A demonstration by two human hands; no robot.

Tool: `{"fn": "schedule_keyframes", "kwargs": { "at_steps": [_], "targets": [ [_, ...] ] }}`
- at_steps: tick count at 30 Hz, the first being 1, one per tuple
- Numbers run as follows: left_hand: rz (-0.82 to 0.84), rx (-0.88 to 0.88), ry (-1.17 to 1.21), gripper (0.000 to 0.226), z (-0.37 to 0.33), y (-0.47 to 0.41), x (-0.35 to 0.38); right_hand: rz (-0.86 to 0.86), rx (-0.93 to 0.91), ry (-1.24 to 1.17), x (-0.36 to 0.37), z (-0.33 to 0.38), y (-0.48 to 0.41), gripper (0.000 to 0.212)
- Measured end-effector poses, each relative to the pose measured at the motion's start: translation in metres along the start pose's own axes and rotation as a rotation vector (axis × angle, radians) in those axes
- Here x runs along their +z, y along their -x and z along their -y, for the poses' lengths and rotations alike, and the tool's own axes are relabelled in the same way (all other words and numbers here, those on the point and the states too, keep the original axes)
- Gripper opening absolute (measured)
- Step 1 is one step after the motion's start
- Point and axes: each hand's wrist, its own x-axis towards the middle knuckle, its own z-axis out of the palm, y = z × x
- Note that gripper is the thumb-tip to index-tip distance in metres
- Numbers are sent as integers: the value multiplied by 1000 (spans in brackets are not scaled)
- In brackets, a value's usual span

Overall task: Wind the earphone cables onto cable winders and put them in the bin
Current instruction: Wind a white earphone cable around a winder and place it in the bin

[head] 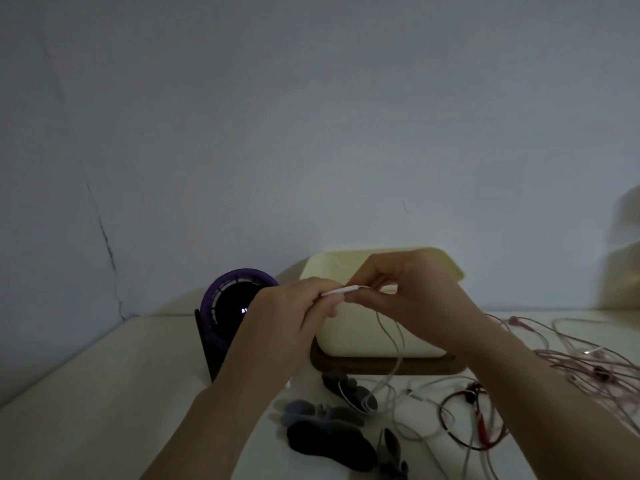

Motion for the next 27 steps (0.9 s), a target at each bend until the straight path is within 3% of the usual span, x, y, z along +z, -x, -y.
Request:
{"fn": "schedule_keyframes", "kwargs": {
  "at_steps": [9,14,20,27],
  "targets": [
    [-22,-101,70,37,5,0,6,44,-136,101,-6,-12,0,5],
    [43,-146,33,13,3,4,6,114,-108,161,-5,-18,3,8],
    [38,-227,46,10,-4,6,11,119,59,-5,-4,-17,8,12],
    [38,-238,230,16,-10,9,13,106,117,-159,-9,-14,11,4]
  ]
}}
